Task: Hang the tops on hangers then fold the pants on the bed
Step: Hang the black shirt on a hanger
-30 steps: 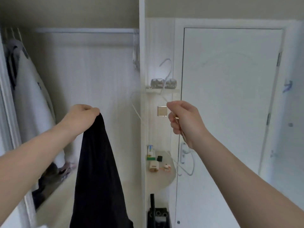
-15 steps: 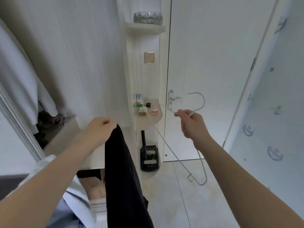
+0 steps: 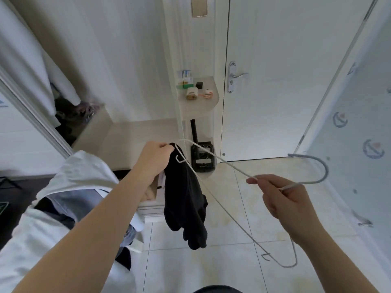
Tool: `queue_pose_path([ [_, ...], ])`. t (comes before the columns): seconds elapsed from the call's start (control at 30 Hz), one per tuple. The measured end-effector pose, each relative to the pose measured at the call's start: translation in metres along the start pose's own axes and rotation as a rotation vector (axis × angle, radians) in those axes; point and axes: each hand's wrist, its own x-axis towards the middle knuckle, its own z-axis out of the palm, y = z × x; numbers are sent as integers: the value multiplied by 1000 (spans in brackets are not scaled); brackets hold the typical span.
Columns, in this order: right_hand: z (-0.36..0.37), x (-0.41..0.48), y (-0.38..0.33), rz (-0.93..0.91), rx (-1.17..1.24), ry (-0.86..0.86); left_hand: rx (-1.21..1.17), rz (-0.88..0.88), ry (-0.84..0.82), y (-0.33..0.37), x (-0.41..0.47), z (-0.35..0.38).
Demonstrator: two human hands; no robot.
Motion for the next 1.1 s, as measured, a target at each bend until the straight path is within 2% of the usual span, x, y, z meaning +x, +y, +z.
queue_pose_path([
  [0.13, -3, -25, 18, 40, -45, -30, 16, -24, 32, 0, -6, 9],
  [0.27, 0, -31, 21, 27, -101, -10, 85, 25, 0, 2, -8, 12],
  [0.47, -1, -25, 8, -34, -204, -2, 193, 159, -51, 7, -17, 5],
  [0.73, 4, -11, -2, -63, -277, -111, 433, 432, -91, 28, -46, 6],
  [0.93, 18, -2, -8, -64, -313, -176, 395, 456, -195, 34, -61, 13],
  [1.1, -8, 4, -29, -128, -433, -85, 361, 356, -41, 27, -38, -7],
])
